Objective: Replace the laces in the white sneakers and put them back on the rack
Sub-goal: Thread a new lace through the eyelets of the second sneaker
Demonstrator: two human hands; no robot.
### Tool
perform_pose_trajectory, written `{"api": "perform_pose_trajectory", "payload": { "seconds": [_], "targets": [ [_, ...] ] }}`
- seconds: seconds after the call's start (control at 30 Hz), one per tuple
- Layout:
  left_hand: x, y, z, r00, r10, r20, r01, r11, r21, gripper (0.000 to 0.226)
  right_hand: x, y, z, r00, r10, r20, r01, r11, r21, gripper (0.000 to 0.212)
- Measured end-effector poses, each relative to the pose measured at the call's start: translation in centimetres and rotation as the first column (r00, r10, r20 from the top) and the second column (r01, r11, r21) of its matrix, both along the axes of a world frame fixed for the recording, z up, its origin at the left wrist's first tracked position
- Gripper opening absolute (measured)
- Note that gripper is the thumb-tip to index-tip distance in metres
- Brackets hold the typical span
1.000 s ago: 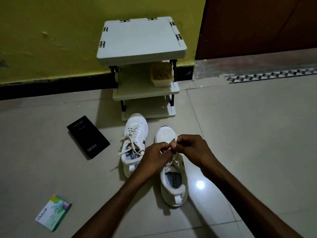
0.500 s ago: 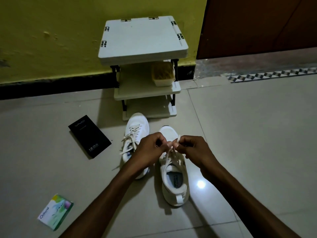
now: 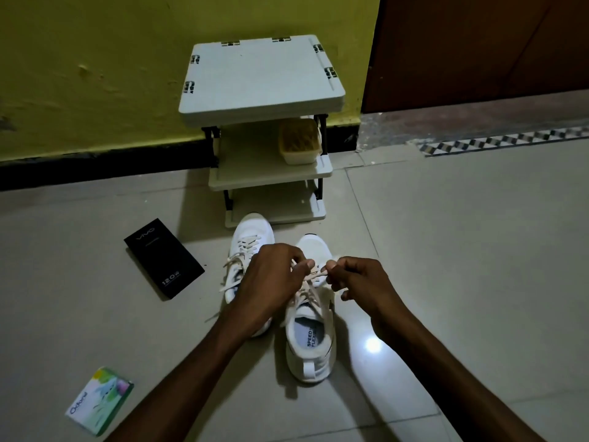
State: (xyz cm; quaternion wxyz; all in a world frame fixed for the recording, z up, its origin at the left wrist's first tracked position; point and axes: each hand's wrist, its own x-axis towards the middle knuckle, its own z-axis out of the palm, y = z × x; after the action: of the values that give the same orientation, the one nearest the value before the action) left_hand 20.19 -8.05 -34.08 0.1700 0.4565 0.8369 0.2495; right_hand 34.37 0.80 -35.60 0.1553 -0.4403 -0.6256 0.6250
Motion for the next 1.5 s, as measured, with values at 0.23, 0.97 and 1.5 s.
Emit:
{"api": "perform_pose_trajectory", "payload": {
  "seconds": [0.23,0.97,1.5],
  "targets": [
    [0.5,-0.9,1.9,0.976,-0.057,-0.211,0.036,0.994,-0.101,0.026,0.2,0.5,-0.5,0.993,-0.087,0.081,0.085,0.996,0.019,0.024],
    [1.2,-1.4,-2.6,0.966,-0.236,-0.108,0.208,0.952,-0.227,0.016,0.0,-2.2,-2.7,0.821,0.207,0.531,-0.525,0.638,0.563,0.040],
    [2.4,-2.0,-4.8,0.997,0.022,-0.071,-0.026,0.998,-0.061,0.018,-0.1,-1.4,-0.9,0.673,0.149,0.724,-0.686,0.492,0.537,0.019]
  ]
}}
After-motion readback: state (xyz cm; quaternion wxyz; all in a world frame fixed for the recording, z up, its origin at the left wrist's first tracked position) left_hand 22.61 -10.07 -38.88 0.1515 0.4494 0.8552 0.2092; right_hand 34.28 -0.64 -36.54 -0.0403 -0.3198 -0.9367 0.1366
